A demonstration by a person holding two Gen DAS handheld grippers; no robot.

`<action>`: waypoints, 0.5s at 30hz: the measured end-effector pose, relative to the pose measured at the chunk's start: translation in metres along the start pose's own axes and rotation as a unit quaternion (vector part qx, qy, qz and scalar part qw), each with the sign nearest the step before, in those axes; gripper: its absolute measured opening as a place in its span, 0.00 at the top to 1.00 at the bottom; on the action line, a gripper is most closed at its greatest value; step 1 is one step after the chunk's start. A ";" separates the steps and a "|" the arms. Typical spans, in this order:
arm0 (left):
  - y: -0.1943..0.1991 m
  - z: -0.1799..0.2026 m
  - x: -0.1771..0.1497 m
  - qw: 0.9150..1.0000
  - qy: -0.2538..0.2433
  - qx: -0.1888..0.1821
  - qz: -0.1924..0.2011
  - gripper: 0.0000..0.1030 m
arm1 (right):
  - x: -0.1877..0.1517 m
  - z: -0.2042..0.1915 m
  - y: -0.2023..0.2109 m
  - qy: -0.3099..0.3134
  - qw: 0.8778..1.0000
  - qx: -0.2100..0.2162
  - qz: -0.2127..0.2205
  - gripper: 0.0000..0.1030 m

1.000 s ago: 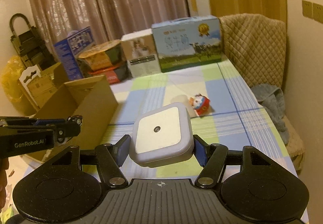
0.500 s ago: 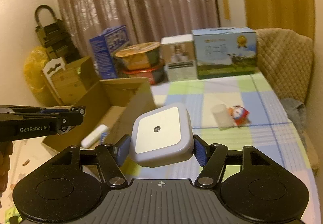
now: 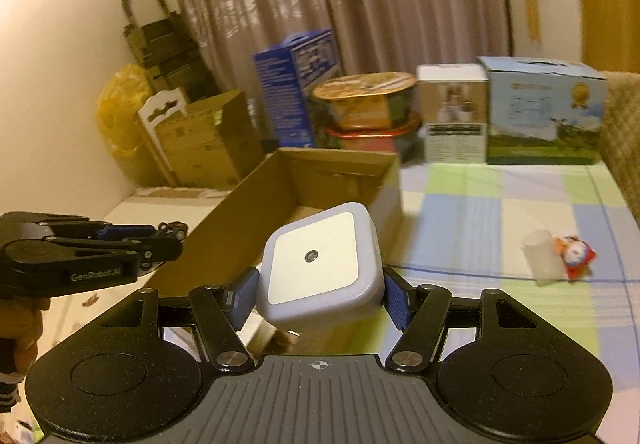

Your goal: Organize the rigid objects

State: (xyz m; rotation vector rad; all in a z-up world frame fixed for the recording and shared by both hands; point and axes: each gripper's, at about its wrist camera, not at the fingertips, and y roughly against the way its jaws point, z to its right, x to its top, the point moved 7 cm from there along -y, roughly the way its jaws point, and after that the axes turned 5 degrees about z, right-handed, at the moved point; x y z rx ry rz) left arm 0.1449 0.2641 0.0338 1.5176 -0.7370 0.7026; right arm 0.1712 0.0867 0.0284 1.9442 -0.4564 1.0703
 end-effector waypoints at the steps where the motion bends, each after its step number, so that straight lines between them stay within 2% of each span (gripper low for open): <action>1: -0.004 -0.005 -0.002 1.000 0.002 0.000 -0.003 0.75 | -0.001 -0.003 -0.005 0.003 1.000 0.003 -0.004 0.40; 15: -0.053 -0.026 -0.026 0.999 0.009 -0.004 -0.045 0.75 | -0.016 -0.026 -0.064 0.034 0.998 0.023 -0.043 0.40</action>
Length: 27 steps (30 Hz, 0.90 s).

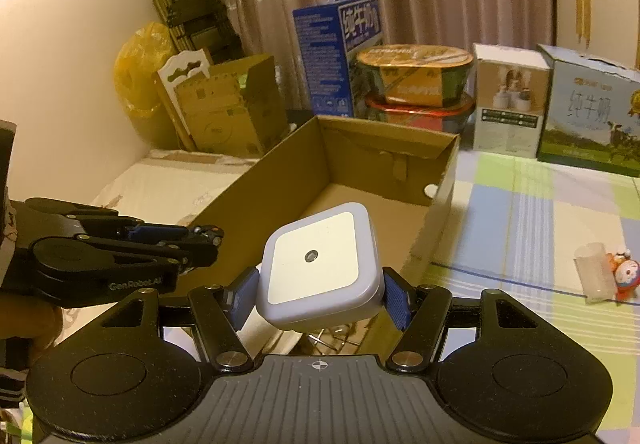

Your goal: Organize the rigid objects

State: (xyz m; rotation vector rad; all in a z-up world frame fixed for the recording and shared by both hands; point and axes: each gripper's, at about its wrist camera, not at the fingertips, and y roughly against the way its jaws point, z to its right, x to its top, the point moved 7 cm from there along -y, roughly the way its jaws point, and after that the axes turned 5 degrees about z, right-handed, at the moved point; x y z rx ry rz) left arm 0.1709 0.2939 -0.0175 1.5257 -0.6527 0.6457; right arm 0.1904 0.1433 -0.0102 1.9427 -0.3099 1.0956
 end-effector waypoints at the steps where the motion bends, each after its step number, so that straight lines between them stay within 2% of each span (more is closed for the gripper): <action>1: -0.002 -0.001 -0.001 1.000 0.001 0.000 -0.002 0.75 | 0.000 0.000 -0.003 0.000 1.000 0.000 -0.002 0.40; 12: -0.019 -0.005 -0.007 1.000 -0.001 -0.003 -0.017 0.75 | -0.007 -0.002 -0.021 0.001 1.000 0.006 -0.016 0.40; 27: -0.029 -0.003 -0.008 1.000 -0.001 -0.009 -0.023 0.74 | -0.009 0.000 -0.024 -0.001 1.000 0.005 -0.020 0.40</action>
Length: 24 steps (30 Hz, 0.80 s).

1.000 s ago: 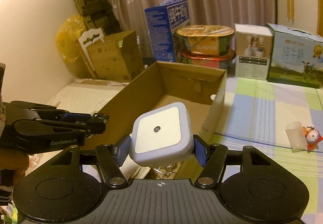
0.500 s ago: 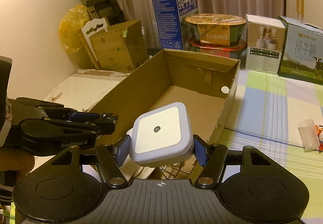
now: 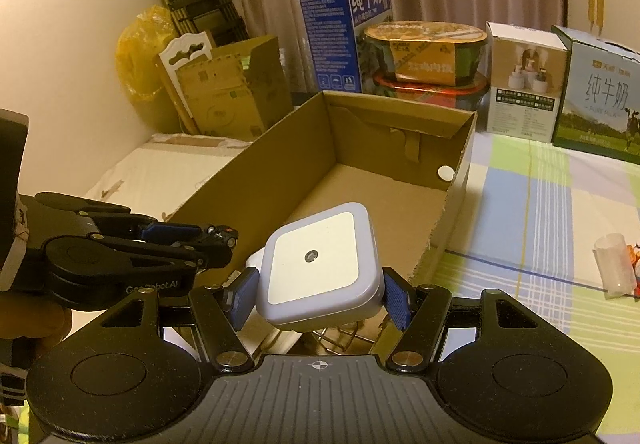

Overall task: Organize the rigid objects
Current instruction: 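Open the left tool to drop the toy car while the right tool releases the night light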

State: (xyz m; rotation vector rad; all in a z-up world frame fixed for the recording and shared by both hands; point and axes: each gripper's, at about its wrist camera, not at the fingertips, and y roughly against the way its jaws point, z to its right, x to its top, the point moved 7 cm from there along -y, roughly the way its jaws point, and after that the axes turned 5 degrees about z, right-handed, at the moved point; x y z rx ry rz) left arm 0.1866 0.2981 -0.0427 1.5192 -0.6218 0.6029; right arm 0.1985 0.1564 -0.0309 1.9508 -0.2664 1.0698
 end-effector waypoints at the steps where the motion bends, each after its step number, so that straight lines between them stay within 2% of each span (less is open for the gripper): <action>1: 0.000 0.000 0.000 1.000 0.000 -0.002 0.000 0.74 | 0.000 0.000 0.000 0.000 1.000 0.000 0.000 0.40; 17: 0.013 -0.012 0.002 1.000 0.017 0.019 0.013 0.73 | -0.002 -0.001 0.004 -0.004 1.000 0.002 -0.002 0.40; 24: 0.018 -0.009 0.003 1.000 0.019 0.017 0.017 0.72 | -0.004 -0.005 0.004 -0.002 1.000 0.007 -0.009 0.40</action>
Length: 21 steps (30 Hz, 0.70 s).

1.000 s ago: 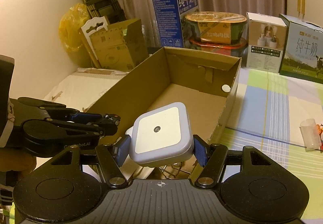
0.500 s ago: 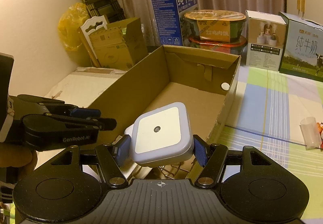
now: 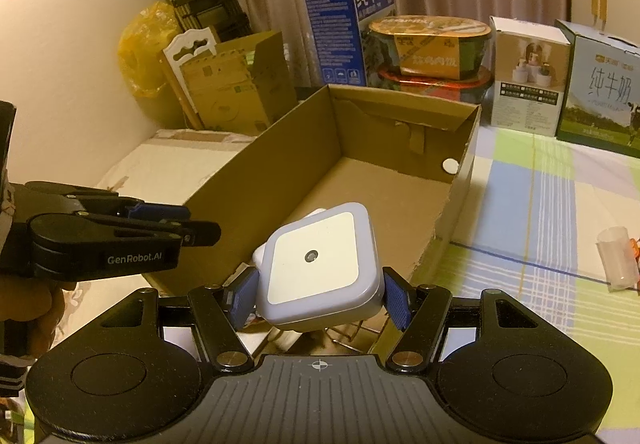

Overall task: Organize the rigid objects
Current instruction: 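Open the left tool to drop the toy car while the right tool releases the night light, then move both open tools back toward the clear cup and red Doraemon figure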

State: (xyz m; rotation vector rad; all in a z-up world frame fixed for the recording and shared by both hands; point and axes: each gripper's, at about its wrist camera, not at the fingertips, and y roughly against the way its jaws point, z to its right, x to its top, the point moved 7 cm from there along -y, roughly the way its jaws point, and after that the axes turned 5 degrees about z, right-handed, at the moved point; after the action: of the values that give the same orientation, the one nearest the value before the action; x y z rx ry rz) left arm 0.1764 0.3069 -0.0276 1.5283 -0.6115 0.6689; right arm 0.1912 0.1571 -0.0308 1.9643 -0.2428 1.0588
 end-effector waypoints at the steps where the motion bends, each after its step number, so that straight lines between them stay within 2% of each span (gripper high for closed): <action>1: 0.000 0.000 0.000 1.000 0.000 0.000 0.000 0.72 | 0.000 0.000 0.000 0.000 1.000 0.000 -0.001 0.40; 9: 0.003 -0.001 0.002 1.000 0.001 0.004 0.003 0.70 | 0.002 0.000 0.001 -0.006 1.000 0.011 0.009 0.39; 10: 0.003 -0.001 0.002 1.000 0.001 0.005 0.003 0.69 | 0.003 -0.001 0.001 -0.006 1.000 0.012 0.010 0.38; 12: 0.005 -0.002 0.001 1.000 0.000 0.009 0.004 0.66 | 0.005 -0.001 0.003 -0.008 1.000 0.012 0.016 0.23; 16: 0.008 -0.001 0.000 1.000 0.002 0.009 0.005 0.65 | 0.007 0.003 0.008 -0.014 1.000 0.009 0.019 0.23; 21: 0.015 0.001 0.000 1.000 0.008 0.010 0.009 0.57 | 0.005 0.010 0.021 -0.022 0.999 0.001 0.023 0.23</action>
State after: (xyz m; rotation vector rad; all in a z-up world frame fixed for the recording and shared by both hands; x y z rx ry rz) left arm 0.1650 0.3051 -0.0172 1.5357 -0.6082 0.7031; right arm 0.1891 0.1382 -0.0174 1.9941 -0.3118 1.0452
